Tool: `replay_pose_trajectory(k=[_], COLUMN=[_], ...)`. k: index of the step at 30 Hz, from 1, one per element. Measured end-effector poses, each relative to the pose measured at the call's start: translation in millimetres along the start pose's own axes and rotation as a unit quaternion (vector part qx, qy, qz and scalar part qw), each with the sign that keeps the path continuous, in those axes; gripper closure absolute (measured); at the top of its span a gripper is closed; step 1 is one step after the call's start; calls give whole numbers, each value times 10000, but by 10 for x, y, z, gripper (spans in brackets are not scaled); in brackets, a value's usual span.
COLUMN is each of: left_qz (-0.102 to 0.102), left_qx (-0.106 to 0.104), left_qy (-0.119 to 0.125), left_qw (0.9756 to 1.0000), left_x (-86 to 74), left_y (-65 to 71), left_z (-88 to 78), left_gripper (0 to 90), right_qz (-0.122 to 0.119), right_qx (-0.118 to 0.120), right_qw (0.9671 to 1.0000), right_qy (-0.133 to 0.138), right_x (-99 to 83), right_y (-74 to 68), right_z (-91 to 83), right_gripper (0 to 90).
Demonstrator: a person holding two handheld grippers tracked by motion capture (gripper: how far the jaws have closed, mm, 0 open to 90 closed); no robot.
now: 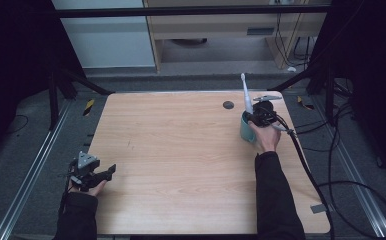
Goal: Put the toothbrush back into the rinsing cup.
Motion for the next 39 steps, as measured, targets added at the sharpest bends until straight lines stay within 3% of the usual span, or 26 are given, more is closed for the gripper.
replay_pose_trajectory(k=[13, 18, 30, 39], left_qz=[-5, 0, 0, -5], left_qx=[-6, -5, -5, -43], left_qy=[3, -1, -2, 7], left_qw=[10000, 10000, 10000, 10000], left_x=[1, 0, 0, 3], left_y=[5, 3, 5, 15], left_z=[1, 2, 2, -2], left_gripper=[333, 333, 333, 334], right_qz=[12, 36, 69, 5], right_qx=[54, 90, 114, 61], right_qw=[9993, 9994, 9997, 9981], right_qy=[-371, -332, 219, 605], right_x=[-77, -66, 74, 155], right_y=[-16, -16, 1, -48], right_z=[47, 45, -136, -500], right_gripper=[655, 648, 440, 271])
Point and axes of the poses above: each handheld gripper's, and its own axes: z roughly forward along the jaws, x roughly out of its top, y roughly to its right, the point moved 6 cm from there along z, roughly forward along the jaws, and after that the axes turned 1 degree about y, right-handed, at the moved point
